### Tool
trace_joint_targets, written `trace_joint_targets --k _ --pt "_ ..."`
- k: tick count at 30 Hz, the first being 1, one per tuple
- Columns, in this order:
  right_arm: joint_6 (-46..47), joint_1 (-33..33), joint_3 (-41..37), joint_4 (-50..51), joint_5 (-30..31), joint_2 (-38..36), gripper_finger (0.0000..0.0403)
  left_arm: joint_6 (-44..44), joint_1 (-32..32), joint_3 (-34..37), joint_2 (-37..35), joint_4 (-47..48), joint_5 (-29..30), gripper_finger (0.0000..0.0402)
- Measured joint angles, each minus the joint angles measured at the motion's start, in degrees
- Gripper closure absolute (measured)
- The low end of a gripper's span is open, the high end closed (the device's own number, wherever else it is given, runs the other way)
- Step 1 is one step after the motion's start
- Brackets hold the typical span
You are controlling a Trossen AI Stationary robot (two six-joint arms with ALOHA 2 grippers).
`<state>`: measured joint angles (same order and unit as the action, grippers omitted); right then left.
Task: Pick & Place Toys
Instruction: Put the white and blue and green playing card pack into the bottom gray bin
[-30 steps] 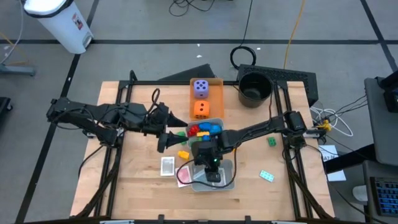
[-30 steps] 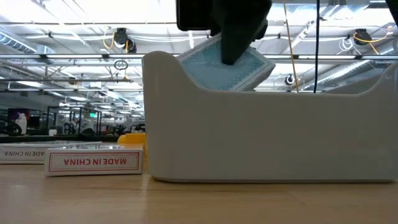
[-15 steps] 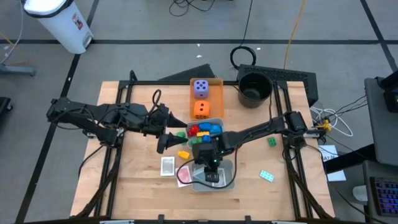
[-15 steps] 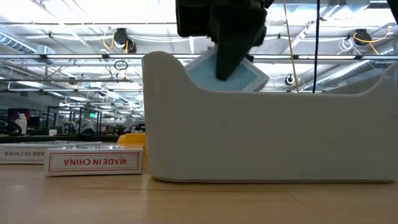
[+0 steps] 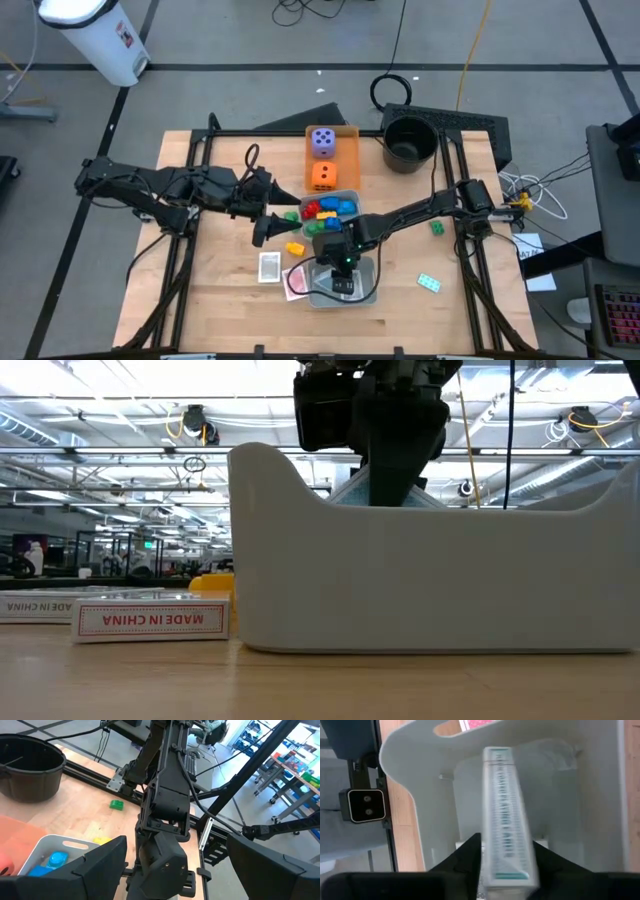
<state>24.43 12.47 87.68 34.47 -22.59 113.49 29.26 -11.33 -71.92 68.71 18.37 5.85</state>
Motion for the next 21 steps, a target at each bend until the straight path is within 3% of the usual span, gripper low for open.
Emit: trace_joint_targets --k 12,21 --pt "0.0 -0.35 -0.01 0.16 -0.12 -0.1 0.022 0.49 0.0 0.0 0.0 -0.02 0.02 0.0055" --pt "-2.44 -0.76 -0.07 2.01 1.11 -4.09 0.0191 0.63 0.0 0.01 0.0 -0.07 0.04 0.0055"
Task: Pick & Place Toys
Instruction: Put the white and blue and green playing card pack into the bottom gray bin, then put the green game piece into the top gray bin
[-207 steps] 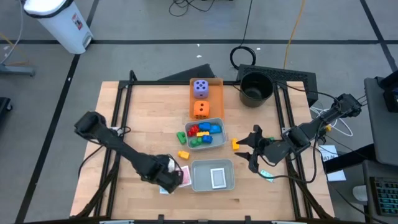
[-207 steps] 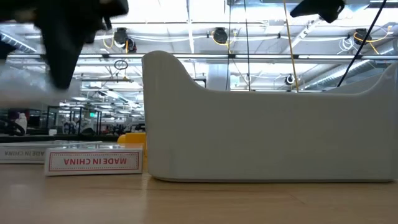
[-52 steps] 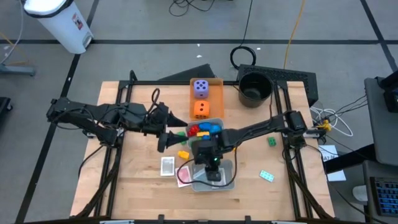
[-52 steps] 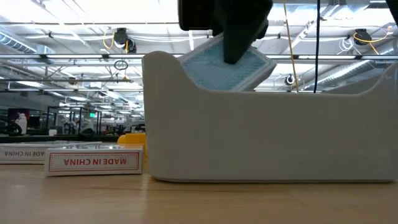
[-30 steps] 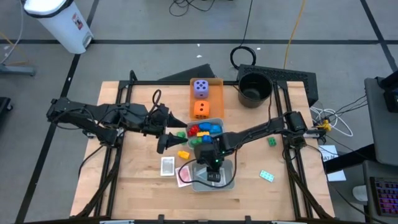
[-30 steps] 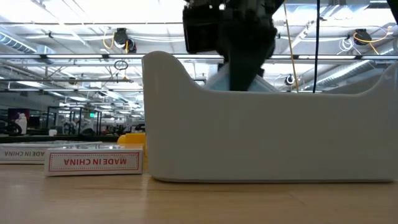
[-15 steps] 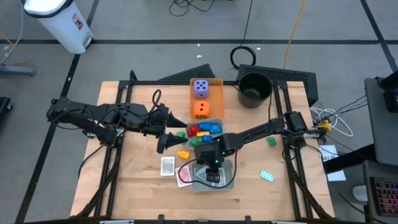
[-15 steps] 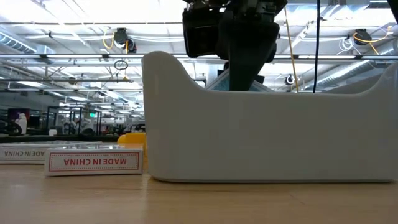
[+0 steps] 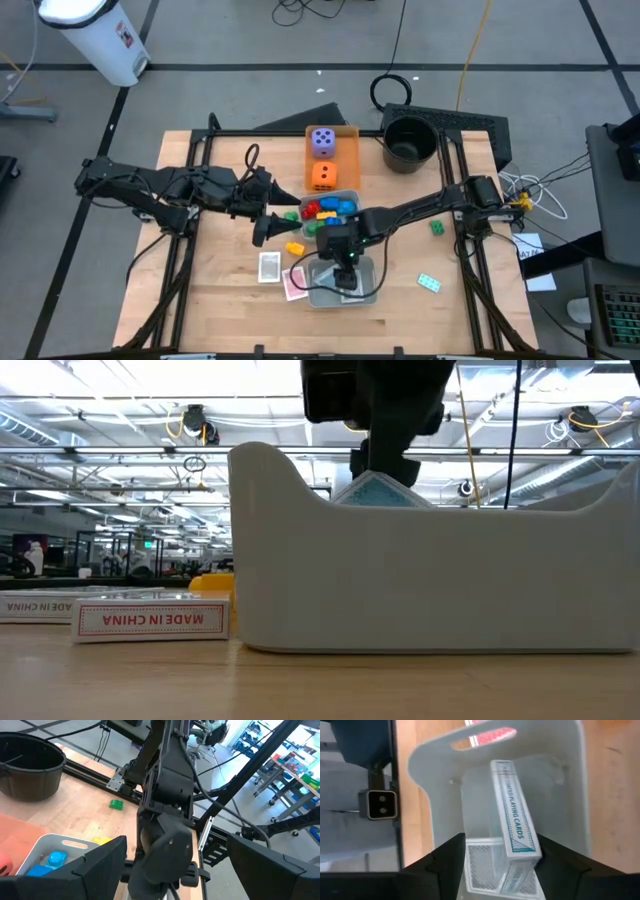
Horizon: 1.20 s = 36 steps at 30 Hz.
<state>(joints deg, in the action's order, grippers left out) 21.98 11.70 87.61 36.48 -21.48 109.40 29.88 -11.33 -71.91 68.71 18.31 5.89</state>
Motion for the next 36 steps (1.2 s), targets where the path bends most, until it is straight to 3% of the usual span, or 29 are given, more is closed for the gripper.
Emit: trace_joint_targets --k 10,16,22,25,31,36 --pt "-1.67 -1.83 -0.02 5.35 6.29 -4.99 0.0194 -0.91 0.0 0.02 0.0 -0.03 0.02 0.0055" --pt "-1.45 -3.48 0.0 3.43 10.38 -9.54 0.0194 -1.33 0.0 0.02 -0.29 0.33 0.02 0.0055" --pt "0.94 -3.71 0.02 -0.11 11.87 -13.63 0.0197 -0.9 -1.34 0.02 -0.28 10.21 0.16 0.0055" --pt "2.93 -2.62 0.02 0.8 18.31 -15.4 0.02 1.22 -2.33 0.02 0.37 17.96 0.2 0.0055" --pt "4.41 1.0 0.02 7.48 38.95 -18.65 0.0204 5.65 -3.87 0.38 2.15 29.6 4.52 0.0055" --pt "6.37 1.21 0.02 11.01 38.22 -20.81 0.0205 6.3 -4.18 2.02 3.28 32.87 5.59 0.0055"
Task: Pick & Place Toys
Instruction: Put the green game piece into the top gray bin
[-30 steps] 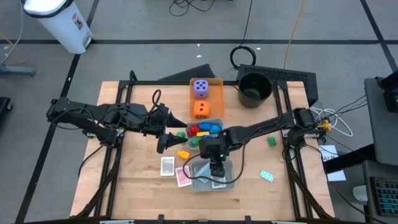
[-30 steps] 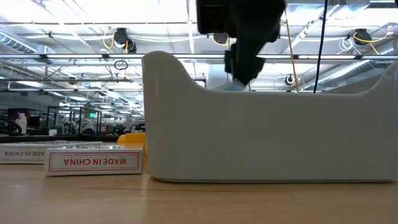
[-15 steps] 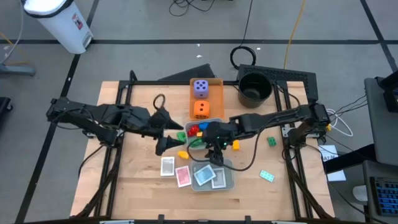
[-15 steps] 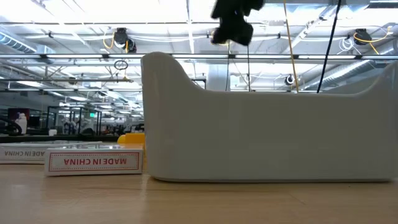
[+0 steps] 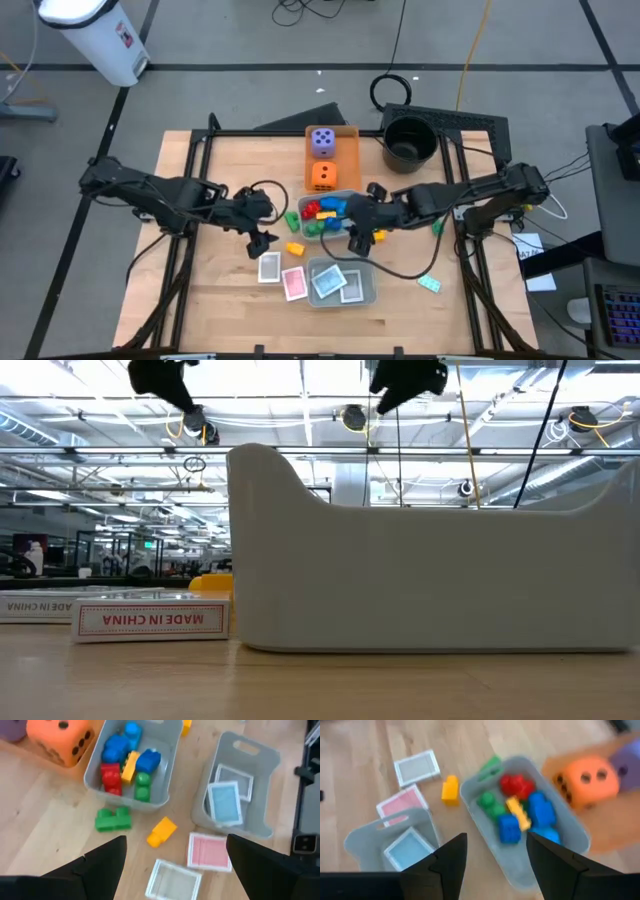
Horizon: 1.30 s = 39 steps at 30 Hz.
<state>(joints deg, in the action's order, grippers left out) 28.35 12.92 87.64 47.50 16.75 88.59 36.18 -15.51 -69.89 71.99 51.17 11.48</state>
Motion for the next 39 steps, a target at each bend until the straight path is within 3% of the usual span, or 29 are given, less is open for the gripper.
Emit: trace_joint_targets --k 4,10,17,22,31,39 --pt "11.26 -0.18 0.0 8.41 -0.6 -0.54 0.0209 -0.91 0.02 0.92 1.45 0.02 -1.62 0.0055" --pt "18.25 -0.19 0.0 25.33 -0.41 -0.47 0.0211 -1.14 0.0 0.86 3.81 -1.76 -2.49 0.0055" --pt "30.31 -0.06 -4.22 37.49 -1.66 -1.72 0.0215 -0.96 0.05 0.84 3.8 -1.72 -2.06 0.0055" --pt "37.62 -0.02 -14.65 36.3 -7.62 -6.68 0.0213 -0.92 -0.06 0.84 3.8 -1.79 -2.01 0.0055" --pt "50.24 1.41 -31.82 31.37 -14.06 -21.91 0.0214 -1.14 -0.06 0.84 3.8 -1.94 -1.99 0.0055" --pt "48.57 1.3 -39.64 26.8 -14.09 -27.71 0.0223 -1.07 0.86 0.84 3.8 -5.05 -1.86 0.0055"
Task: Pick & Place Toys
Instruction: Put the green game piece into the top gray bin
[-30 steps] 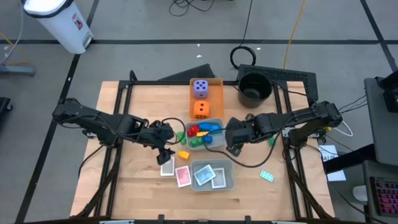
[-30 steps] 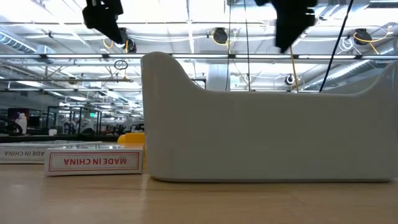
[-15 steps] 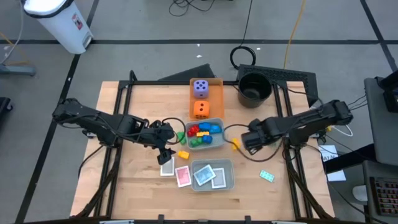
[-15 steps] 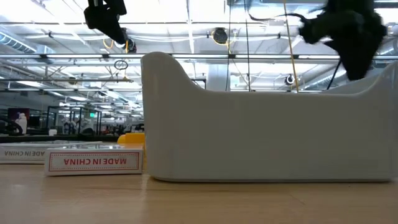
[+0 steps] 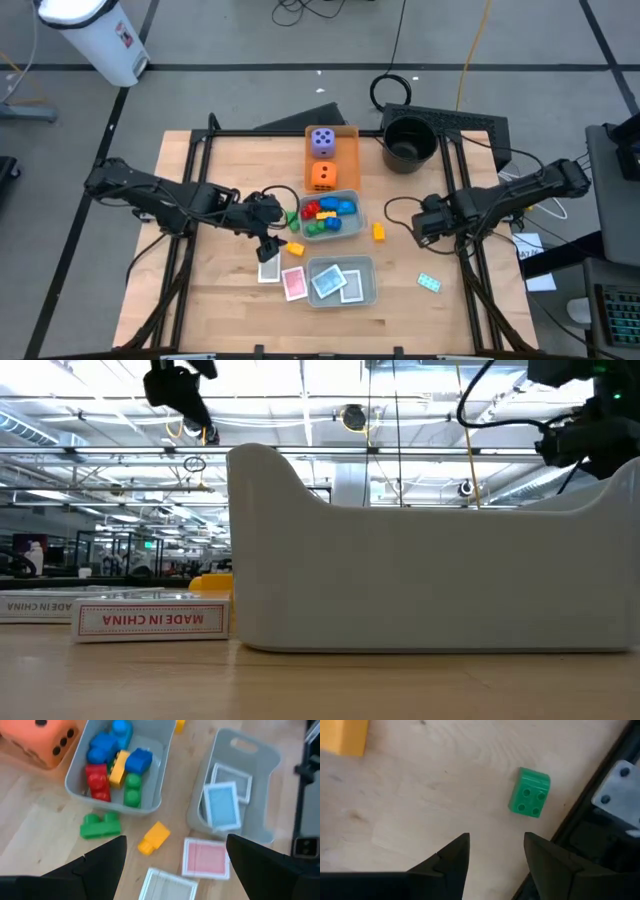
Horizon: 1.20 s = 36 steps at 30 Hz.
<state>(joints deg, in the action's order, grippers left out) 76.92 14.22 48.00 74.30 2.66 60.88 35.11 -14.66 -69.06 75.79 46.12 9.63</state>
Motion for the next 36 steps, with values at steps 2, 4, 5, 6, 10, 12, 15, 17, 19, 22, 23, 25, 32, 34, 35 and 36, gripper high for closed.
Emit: trace_joint_targets --k 2,4,5,6,10,12,15,17,19,22,23,25,32,34,35,36 --pt "-4.32 -0.01 -0.96 -0.27 0.02 0.02 0.0226 0.01 0.11 0.0 0.0 -2.02 0.02 0.0055" --pt "-9.58 -0.02 -1.76 -0.22 0.04 0.11 0.023 -0.04 0.33 0.0 0.0 -3.98 0.02 0.0055" --pt "-12.11 -0.02 -2.26 -0.38 0.04 0.13 0.0233 -0.07 0.46 0.0 0.0 -5.01 0.0 0.0055" --pt "-14.68 -0.02 -2.7 -0.39 0.04 0.13 0.0235 -0.04 0.58 0.0 0.0 -5.88 0.0 0.0055" --pt "-24.85 -1.59 -5.36 -1.3 -0.03 0.11 0.0243 0.21 1.36 -0.02 -0.01 -8.25 0.0 0.0055" --pt "-29.26 -3.58 -6.73 -3.13 -0.6 0.09 0.0247 1.05 1.82 -0.02 -0.02 -9.04 -0.01 0.0055" --pt "-35.45 -7.75 -8.25 -5.16 -3.22 0.09 0.0253 2.63 2.43 -0.02 -0.02 -10.11 -0.04 0.0055" --pt "-39.22 -10.62 -8.56 -5.37 -4.25 0.09 0.0256 3.43 2.73 -0.02 -0.02 -10.33 -0.04 0.0055" --pt "-42.85 -13.36 -8.62 -5.55 -4.34 0.09 0.0259 4.28 2.92 -0.02 -0.02 -10.35 -0.04 0.0055" --pt "-47.53 -17.36 -8.62 -5.31 -4.42 0.13 0.0262 5.39 3.13 -0.02 -0.02 -10.37 -0.08 0.0055" --pt "-48.79 -18.61 -8.62 -5.21 -4.44 0.15 0.0262 5.68 3.13 -0.02 -0.02 -10.37 -0.08 0.0055" --pt "-50.85 -20.74 -8.62 -5.13 -5.01 0.17 0.0262 6.13 3.13 -0.02 -0.02 -10.39 -0.07 0.0055" --pt "-57.49 -24.76 -8.62 -4.4 -5.96 2.58 0.0262 7.45 3.13 -0.02 -0.02 -10.46 -0.07 0.0055" --pt "-59.68 -25.23 -8.62 -4.18 -5.97 4.02 0.0262 7.45 3.13 -0.02 -0.02 -10.59 -0.07 0.0055" --pt "-60.34 -25.45 -8.62 -4.13 -5.98 4.67 0.0262 7.44 3.13 -0.02 -0.02 -10.8 -0.07 0.0055" --pt "-60.9 -25.65 -8.62 -4.02 -5.97 5.39 0.0262 7.45 3.13 -0.02 -0.02 -11.0 -0.07 0.0055"
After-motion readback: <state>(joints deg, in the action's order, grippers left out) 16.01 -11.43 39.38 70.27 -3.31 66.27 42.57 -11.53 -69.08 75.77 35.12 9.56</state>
